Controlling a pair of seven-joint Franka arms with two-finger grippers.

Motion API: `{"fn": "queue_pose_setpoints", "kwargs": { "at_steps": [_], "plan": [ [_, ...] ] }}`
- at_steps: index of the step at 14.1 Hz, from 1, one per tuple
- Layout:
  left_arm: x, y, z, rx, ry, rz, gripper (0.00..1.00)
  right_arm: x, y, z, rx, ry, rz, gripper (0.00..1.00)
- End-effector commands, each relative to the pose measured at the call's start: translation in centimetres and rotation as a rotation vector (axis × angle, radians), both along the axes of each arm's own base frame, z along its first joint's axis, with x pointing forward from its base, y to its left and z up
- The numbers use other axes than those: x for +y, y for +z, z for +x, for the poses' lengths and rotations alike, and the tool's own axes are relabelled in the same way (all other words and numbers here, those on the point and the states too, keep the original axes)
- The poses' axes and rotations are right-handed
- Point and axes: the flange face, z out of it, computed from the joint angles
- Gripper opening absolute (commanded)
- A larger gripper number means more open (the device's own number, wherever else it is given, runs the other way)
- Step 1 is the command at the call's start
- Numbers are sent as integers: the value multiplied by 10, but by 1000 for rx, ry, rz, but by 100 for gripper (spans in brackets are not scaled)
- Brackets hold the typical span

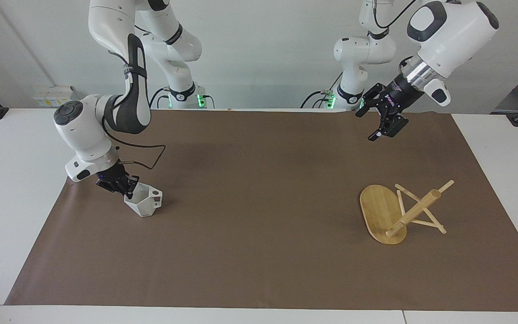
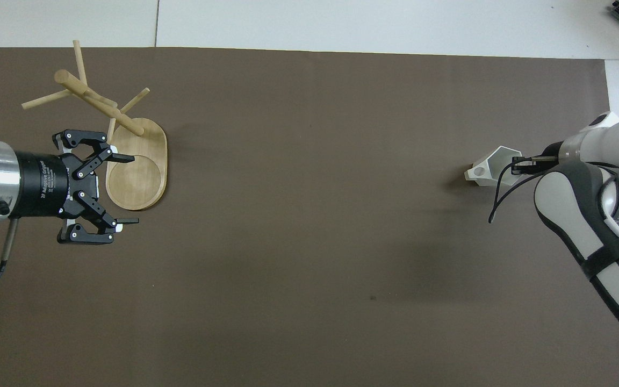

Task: Hang cup on rack
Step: 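Lift the cup with the right gripper toward the open left gripper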

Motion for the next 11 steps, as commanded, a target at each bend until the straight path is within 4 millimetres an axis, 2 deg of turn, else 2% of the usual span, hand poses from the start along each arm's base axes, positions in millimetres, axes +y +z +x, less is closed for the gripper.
{"fn": "queue_pose_setpoints", "kwargs": {
  "at_steps": [1,4,8,11],
  "plan": [
    [2,-12,-14,34,67,-84,100,5,5,-5,2,2,10,0],
    [1,-23,-13,54,117,-171,100,8,13,-2,23,10,17,0],
    [6,-39,-9,69,167,-214,100,14,36,5,45,20,28,0],
    [4,-41,-8,76,199,-280,100,39,47,7,65,60,43,0]
  ]
}}
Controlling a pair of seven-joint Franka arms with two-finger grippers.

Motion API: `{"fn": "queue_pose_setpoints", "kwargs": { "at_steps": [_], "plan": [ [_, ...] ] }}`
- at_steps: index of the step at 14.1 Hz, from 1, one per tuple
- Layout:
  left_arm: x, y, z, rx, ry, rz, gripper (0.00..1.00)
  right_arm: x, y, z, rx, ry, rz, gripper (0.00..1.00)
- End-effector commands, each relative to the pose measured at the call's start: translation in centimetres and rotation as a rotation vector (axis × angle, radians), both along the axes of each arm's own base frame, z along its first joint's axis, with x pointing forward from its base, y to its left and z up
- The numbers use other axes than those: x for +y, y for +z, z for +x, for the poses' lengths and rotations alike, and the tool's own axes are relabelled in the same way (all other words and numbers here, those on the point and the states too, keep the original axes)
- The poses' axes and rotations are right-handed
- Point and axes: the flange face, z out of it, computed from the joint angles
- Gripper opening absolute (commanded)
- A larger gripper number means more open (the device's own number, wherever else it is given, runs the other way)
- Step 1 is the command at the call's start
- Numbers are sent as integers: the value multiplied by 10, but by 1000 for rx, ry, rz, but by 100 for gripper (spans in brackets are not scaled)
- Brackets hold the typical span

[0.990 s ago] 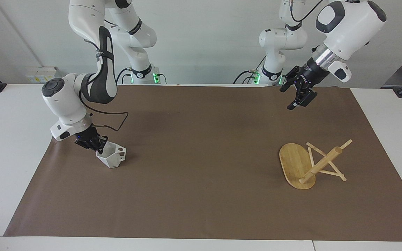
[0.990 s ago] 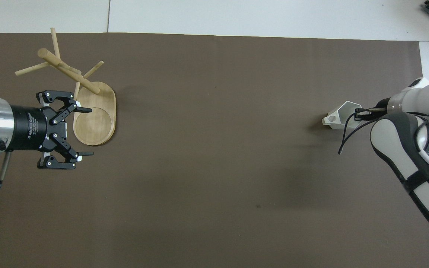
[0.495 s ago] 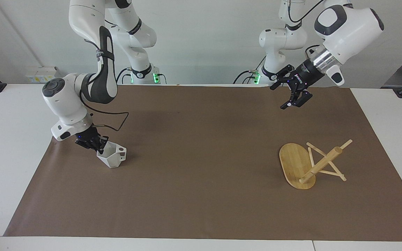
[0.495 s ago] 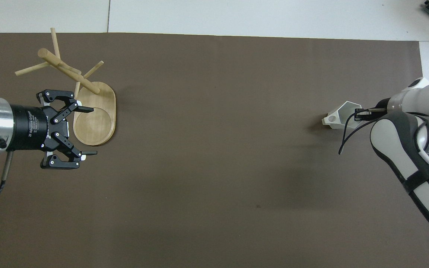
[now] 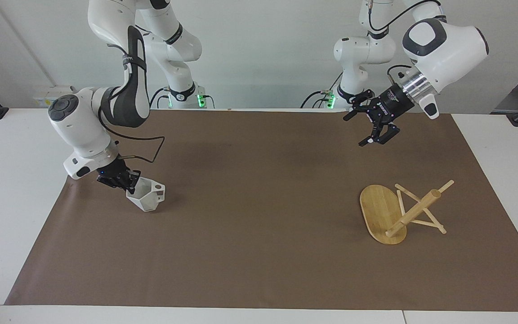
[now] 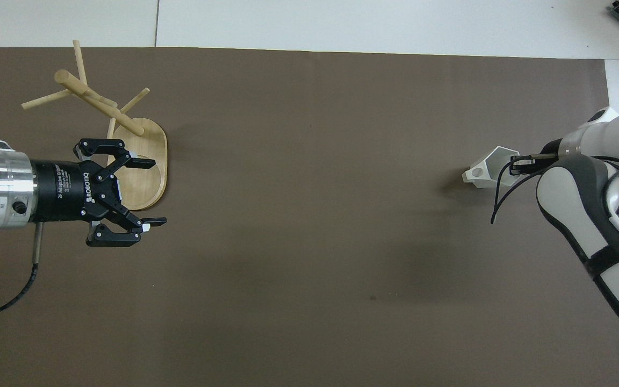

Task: Hang cup on rack
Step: 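Lift the cup with the right gripper toward the open left gripper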

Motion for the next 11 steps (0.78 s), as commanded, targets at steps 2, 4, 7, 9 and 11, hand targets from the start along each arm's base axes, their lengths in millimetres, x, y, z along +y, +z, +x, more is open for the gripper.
{"fn": "queue_pose_setpoints", "kwargs": {
  "at_steps": [2,4,7,9,11],
  "plan": [
    [-2,-1,-5,4,62,-94,100,28,28,0,21,-43,107,0],
    [-12,-2,-6,-6,54,-98,100,49,41,-2,24,-82,245,0],
    [-34,-5,-12,-74,-78,-91,100,94,67,-4,2,-83,339,0],
    [-54,-10,-18,-83,-128,-98,100,132,81,-7,11,-102,353,0],
    [-61,-12,-20,-78,-135,-114,100,173,90,-13,25,-117,368,0]
  ]
}}
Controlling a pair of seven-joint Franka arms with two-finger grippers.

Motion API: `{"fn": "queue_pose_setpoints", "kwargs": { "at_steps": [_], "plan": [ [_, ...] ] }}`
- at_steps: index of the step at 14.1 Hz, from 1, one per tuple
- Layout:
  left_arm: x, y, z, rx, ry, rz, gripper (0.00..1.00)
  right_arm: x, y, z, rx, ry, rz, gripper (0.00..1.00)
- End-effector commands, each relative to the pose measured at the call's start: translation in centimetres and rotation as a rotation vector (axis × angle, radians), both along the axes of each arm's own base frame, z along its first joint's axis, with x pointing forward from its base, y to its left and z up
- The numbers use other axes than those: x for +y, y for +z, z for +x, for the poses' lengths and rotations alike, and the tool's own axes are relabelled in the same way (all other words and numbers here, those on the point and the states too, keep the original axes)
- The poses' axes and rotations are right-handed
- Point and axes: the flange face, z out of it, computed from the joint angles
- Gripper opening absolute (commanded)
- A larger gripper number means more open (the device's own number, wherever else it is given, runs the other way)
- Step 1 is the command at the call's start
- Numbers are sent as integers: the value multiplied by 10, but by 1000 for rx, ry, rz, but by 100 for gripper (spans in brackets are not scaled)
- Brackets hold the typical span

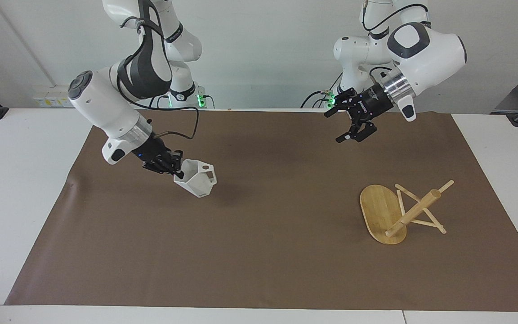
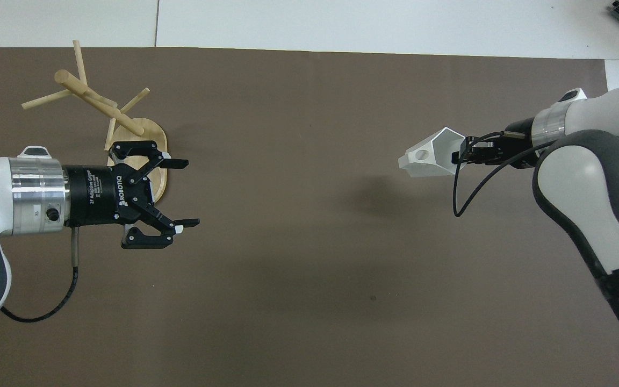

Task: Hang cup on rack
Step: 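Lift the cup with the right gripper toward the open left gripper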

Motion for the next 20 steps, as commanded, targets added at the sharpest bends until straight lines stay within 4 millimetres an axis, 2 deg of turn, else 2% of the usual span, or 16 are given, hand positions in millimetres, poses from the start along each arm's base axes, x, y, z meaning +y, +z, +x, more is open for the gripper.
{"fn": "queue_pose_setpoints", "kwargs": {
  "at_steps": [1,3,6,8,9,10,12,16,20],
  "plan": [
    [-4,-6,-6,-11,-4,-33,100,43,16,-9,19,-16,37,0],
    [-5,-9,-3,-11,-3,-62,100,70,22,-17,22,7,61,0],
    [-5,-30,9,-27,-14,-130,100,96,31,-26,32,16,145,0],
    [-13,-34,9,-30,-3,-139,100,116,36,-34,28,50,151,0],
    [-9,-39,14,-23,8,-142,100,127,38,-38,30,69,156,0],
    [-5,-41,18,-33,14,-160,100,136,44,-42,32,83,170,0],
    [-9,-49,20,-53,-8,-166,100,155,56,-50,59,64,264,0],
    [-19,-60,22,-57,-39,-159,100,173,98,-74,74,57,389,0],
    [-23,-46,17,-9,-132,-223,100,189,107,-89,85,99,392,0]
  ]
}}
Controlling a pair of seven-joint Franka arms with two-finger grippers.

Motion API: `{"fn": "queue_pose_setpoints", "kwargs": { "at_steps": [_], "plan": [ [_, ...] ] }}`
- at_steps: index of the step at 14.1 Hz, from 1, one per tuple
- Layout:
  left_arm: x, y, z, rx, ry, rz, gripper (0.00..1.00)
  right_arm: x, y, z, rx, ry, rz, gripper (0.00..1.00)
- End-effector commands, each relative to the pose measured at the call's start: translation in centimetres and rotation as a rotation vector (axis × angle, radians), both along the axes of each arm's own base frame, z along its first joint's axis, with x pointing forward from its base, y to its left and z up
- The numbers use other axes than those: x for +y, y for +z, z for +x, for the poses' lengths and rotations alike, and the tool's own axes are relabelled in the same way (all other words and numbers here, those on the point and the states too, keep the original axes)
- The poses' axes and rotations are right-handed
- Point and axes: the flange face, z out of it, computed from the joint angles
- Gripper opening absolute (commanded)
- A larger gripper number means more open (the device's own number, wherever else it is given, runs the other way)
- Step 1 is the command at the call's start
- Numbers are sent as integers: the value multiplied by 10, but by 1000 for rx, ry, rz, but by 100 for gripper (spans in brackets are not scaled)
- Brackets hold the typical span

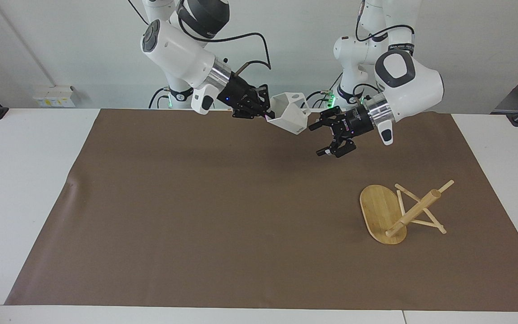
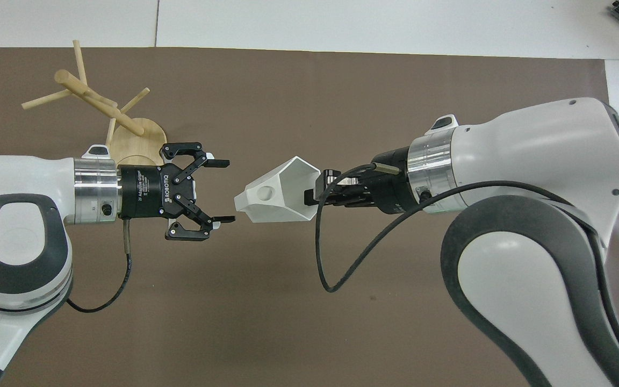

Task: Hang cup on rack
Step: 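Lift the cup with the right gripper toward the open left gripper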

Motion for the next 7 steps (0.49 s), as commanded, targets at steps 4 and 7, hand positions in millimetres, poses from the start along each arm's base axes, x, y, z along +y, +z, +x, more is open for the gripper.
{"fn": "queue_pose_setpoints", "kwargs": {
  "at_steps": [4,7],
  "plan": [
    [13,23,2,29,-73,-105,100,14,4,-12,15,7,16,0],
    [13,27,-3,43,-95,-127,100,28,6,-17,-2,16,20,0]
  ]
}}
